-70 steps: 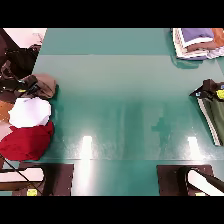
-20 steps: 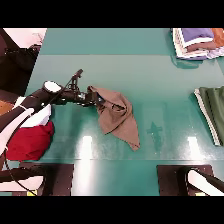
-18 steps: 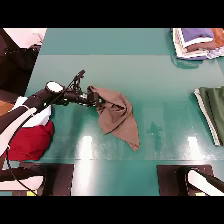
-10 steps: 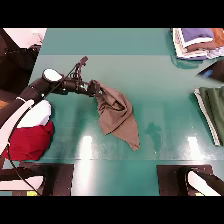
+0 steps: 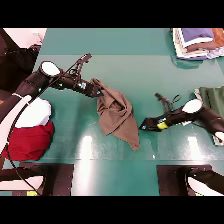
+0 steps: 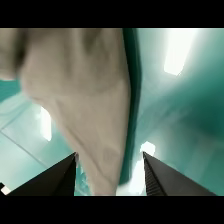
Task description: Fold the shirts.
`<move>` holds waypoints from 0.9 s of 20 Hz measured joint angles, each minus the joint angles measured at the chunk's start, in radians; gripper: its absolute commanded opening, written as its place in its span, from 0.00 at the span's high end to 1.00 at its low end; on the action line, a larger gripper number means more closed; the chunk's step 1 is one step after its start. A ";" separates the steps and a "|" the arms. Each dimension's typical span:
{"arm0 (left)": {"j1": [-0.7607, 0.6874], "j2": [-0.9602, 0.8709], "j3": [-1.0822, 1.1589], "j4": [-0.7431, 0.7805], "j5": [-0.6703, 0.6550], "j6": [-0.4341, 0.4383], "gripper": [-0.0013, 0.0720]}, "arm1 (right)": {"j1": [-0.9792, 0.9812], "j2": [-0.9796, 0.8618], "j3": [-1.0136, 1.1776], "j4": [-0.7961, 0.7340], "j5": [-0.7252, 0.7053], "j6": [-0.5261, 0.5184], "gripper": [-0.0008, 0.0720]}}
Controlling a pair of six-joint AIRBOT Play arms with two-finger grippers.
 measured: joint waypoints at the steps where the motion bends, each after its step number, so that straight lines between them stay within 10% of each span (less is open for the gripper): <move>1: 0.000 0.000 0.001 0.005 -0.003 -0.002 0.95 | 0.023 -0.033 -0.003 0.014 -0.021 -0.007 0.38; 3: 0.000 0.000 0.002 0.017 -0.010 -0.003 0.95 | 0.056 -0.092 0.008 0.051 -0.039 -0.017 0.47; 5: 0.000 0.000 0.002 0.025 -0.016 -0.003 0.95 | 0.072 -0.139 0.030 0.053 -0.055 -0.026 0.93; 6: 0.000 0.000 0.002 0.027 -0.021 -0.003 0.95 | 0.077 -0.160 0.041 0.051 -0.063 -0.030 0.97; 18: -0.002 0.111 0.216 0.536 -0.196 -0.035 0.95 | -0.187 0.094 0.406 -0.418 0.050 0.132 0.97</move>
